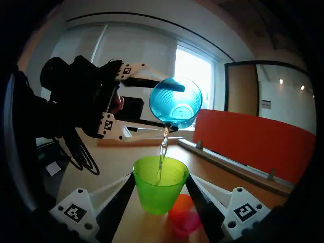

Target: Pour water

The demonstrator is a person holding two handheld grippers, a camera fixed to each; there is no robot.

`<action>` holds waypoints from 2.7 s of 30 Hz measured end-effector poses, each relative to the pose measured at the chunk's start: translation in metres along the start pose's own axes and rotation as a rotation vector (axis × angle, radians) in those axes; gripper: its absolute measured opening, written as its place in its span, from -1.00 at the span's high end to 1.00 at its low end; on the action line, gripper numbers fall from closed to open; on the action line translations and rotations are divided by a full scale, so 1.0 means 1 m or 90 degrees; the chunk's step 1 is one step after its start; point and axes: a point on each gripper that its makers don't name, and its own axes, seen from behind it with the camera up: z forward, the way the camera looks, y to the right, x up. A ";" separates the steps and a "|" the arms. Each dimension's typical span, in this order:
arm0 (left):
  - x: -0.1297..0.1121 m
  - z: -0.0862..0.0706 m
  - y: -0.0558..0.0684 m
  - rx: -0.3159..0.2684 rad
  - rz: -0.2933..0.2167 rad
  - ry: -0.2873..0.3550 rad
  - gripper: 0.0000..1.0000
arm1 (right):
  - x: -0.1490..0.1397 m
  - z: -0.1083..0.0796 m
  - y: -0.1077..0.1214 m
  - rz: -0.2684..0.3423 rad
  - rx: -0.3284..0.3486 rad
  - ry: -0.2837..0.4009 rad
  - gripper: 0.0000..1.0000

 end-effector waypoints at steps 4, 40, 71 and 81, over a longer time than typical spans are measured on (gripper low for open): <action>0.000 0.001 0.003 0.001 0.003 0.001 -0.62 | 0.000 0.000 0.000 0.000 -0.001 0.000 -0.81; 0.002 0.000 0.007 0.002 0.068 -0.001 -0.62 | 0.000 0.000 0.000 -0.001 -0.001 0.000 -0.81; 0.007 0.004 -0.001 0.004 0.125 0.002 -0.62 | -0.001 -0.002 -0.001 -0.001 -0.002 0.004 -0.81; 0.009 0.001 -0.005 0.006 0.148 0.005 -0.62 | -0.001 -0.002 -0.001 -0.002 -0.003 0.004 -0.81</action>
